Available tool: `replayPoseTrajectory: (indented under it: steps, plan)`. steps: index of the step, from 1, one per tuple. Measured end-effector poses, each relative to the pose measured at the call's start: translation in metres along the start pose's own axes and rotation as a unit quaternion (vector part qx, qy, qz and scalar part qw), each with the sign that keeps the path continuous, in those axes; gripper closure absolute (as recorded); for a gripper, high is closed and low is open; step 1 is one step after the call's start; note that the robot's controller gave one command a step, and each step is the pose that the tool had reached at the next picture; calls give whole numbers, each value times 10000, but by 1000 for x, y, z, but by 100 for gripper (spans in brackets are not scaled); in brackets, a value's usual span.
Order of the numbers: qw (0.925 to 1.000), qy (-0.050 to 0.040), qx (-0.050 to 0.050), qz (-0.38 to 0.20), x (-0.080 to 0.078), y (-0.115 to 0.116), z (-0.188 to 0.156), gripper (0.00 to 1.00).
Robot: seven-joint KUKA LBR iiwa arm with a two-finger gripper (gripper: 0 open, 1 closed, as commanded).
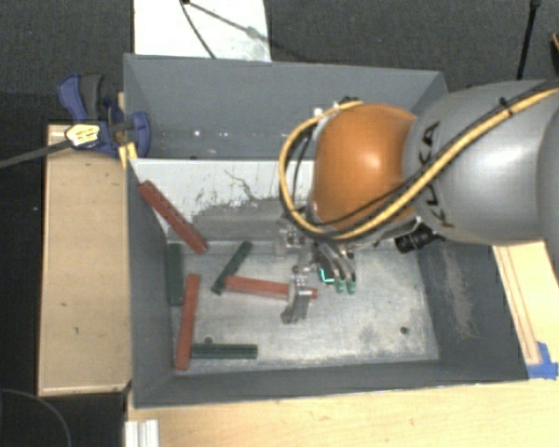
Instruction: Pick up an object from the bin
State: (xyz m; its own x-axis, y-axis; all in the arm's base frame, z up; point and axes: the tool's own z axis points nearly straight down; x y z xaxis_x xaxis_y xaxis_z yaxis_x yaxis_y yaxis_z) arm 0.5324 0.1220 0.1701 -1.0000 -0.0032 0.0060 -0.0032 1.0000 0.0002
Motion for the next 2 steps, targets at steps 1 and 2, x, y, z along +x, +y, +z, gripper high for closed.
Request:
replayPoseTrajectory:
  steps: [1,2]
  plan:
    - [9997,-4,8,264,-18,-46,103,0]
    - [9996,-36,-6,273,-19,-43,98,100]
